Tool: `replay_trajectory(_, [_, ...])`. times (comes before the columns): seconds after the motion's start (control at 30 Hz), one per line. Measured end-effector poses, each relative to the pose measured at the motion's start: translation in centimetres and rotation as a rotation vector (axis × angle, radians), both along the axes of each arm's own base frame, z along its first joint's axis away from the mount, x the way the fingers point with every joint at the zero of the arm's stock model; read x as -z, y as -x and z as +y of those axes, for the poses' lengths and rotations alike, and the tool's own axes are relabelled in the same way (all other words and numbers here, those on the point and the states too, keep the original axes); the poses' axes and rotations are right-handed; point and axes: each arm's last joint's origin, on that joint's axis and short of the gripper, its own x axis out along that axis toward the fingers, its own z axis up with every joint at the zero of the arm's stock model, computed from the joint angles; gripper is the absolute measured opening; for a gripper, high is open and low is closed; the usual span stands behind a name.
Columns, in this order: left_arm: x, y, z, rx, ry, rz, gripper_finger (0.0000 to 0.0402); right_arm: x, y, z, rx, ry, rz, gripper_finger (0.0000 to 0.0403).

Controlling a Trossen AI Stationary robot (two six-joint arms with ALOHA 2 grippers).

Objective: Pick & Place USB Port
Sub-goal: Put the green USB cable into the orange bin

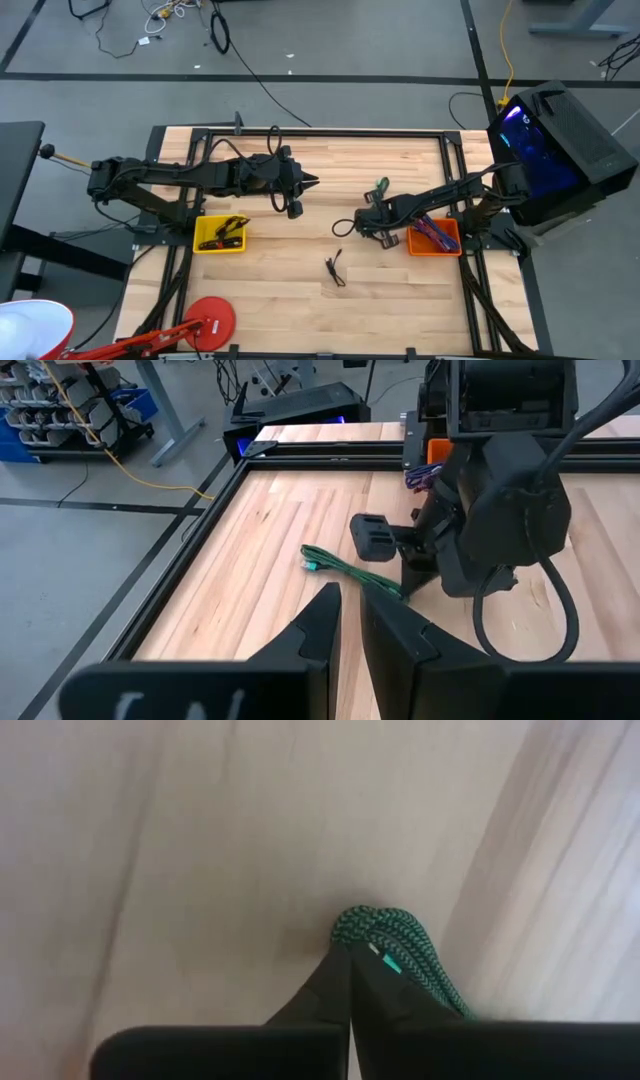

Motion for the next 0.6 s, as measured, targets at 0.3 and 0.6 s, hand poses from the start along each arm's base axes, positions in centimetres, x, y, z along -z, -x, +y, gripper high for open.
replay_trajectory(0.3, [1.6,-1.2,0.1,-0.001,0.003,0.051,0.0048,-3.3,-1.6,-0.2,0.032,0.07,-0.012,0.0001])
replay_trajectory(0.6, [2.0,-1.4,0.1,-0.001,0.003,0.069,0.0048,-5.9,-2.3,-0.7,0.05,-0.039,-0.002,0.0002])
